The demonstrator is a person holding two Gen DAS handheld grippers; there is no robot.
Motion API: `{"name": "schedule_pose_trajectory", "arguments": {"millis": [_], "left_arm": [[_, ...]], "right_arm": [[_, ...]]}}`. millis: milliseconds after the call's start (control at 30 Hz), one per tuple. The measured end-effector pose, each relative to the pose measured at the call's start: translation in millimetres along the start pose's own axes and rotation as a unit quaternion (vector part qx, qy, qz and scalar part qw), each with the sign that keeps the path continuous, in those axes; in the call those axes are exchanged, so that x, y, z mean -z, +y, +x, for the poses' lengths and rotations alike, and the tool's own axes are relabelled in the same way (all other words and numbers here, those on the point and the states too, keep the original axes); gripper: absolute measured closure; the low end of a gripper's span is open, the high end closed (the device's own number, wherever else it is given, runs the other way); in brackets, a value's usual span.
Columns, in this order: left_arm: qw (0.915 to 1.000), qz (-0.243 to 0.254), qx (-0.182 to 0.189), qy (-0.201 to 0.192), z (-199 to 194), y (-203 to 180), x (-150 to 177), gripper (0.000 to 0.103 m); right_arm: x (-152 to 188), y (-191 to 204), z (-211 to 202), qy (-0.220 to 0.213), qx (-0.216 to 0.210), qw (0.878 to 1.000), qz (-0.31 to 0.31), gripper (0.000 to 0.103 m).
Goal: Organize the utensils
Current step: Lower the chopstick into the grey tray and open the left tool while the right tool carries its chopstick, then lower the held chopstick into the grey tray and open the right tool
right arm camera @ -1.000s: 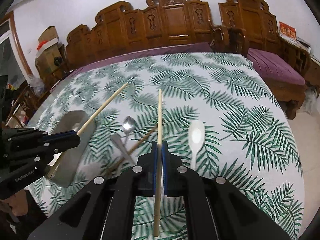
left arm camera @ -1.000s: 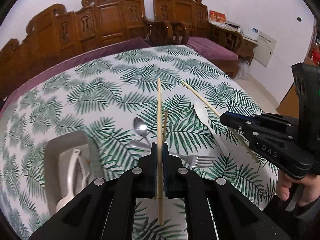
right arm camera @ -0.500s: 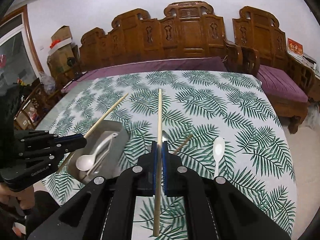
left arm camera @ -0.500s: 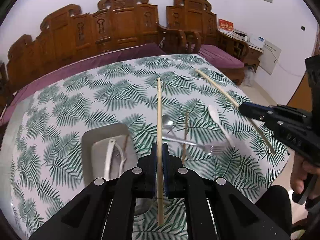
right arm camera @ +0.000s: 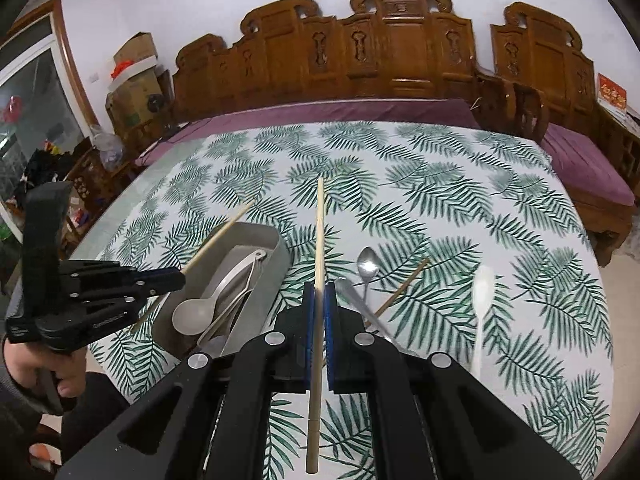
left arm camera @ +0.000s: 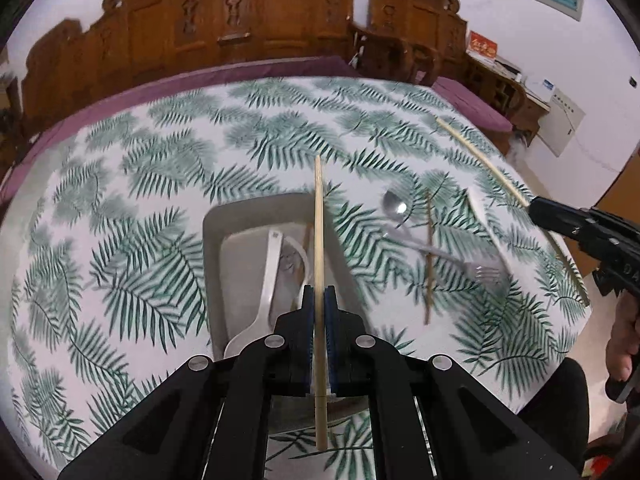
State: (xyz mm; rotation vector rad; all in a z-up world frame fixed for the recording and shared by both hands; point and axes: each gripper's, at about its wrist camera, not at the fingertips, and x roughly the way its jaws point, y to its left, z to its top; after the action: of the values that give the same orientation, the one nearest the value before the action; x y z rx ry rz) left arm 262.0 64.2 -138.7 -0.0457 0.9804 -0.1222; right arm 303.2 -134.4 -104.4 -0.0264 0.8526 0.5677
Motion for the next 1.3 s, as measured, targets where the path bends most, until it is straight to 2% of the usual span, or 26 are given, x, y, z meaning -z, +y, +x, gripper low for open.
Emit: {"name": "schedule_pose_trajectory", "arguments": {"millis": [167,600,667,867,1067,1300], "left_arm": [[0.9994,-0.019,-0.002,0.029,26.2,18.2,9.0,0.099],[0.9978,-0.044,-0.001,0.050,57.2,32.5,14.6,0.099],[0.9973,-0.053,-0.001,0.051,56.9,35.4,15.0,0.094],[0.9982,-0.055,0.002,0.023,30.3,38.6,17.0,0.087],[0.9978,-0.066,0.003,-0.005,-2.8,50.8,23.2,0.086],[0.9973,-0.071,-0.008,-0.018,-23.8,65.6,30.7,0.085]], "right_arm": [[-4.5,11.1,18.5,0.011,-0.015,1.000,-0.004,0.097],[-1.4,36.8,45.8,0.038,-0.038,0.998,-0.019,0.097],[-0.5,39.8,48.9,0.041,-0.041,0.998,-0.019,0.097],[-0.4,53.2,60.1,0.048,-0.058,0.997,-0.017,0.097],[-1.6,74.5,78.6,0.057,-0.073,0.995,-0.020,0.097],[-0.3,91.8,110.8,0.078,-0.078,0.994,-0.002,0.097]]}}
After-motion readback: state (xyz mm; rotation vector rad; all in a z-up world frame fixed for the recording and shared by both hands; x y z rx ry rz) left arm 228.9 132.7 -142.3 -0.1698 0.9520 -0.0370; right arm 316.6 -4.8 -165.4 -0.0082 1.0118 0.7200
